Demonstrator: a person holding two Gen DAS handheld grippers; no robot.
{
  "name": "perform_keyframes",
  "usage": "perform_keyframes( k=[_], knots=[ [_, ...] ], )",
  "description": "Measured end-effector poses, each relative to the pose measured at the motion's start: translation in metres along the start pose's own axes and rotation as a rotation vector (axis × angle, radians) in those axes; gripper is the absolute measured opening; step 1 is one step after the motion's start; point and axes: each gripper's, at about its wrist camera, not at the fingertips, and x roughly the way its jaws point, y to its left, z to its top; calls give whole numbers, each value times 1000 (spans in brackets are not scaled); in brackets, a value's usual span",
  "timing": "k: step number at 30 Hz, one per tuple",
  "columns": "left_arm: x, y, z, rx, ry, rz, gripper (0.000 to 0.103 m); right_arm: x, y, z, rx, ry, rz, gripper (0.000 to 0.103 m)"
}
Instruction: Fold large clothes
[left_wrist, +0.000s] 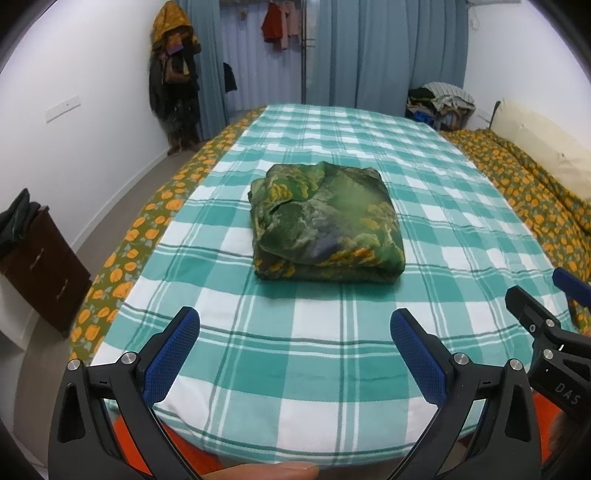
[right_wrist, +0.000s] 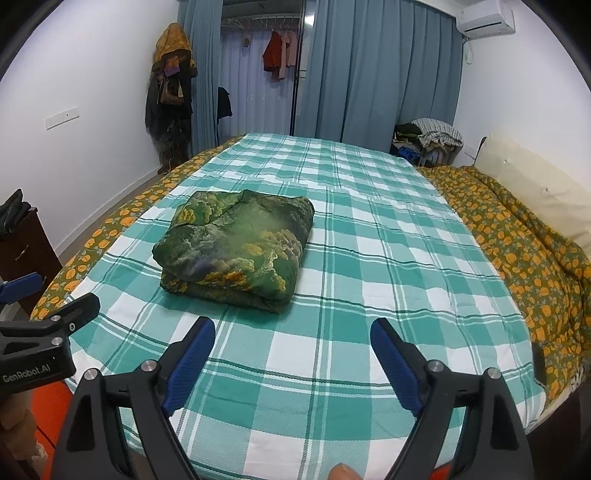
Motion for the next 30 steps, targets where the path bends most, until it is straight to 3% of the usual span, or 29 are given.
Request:
perform_keyframes(
  k=[30],
  knots=[
    [4,-3,1,-4,1,35,103,11,4,-4,-9,32,13,88]
  ],
)
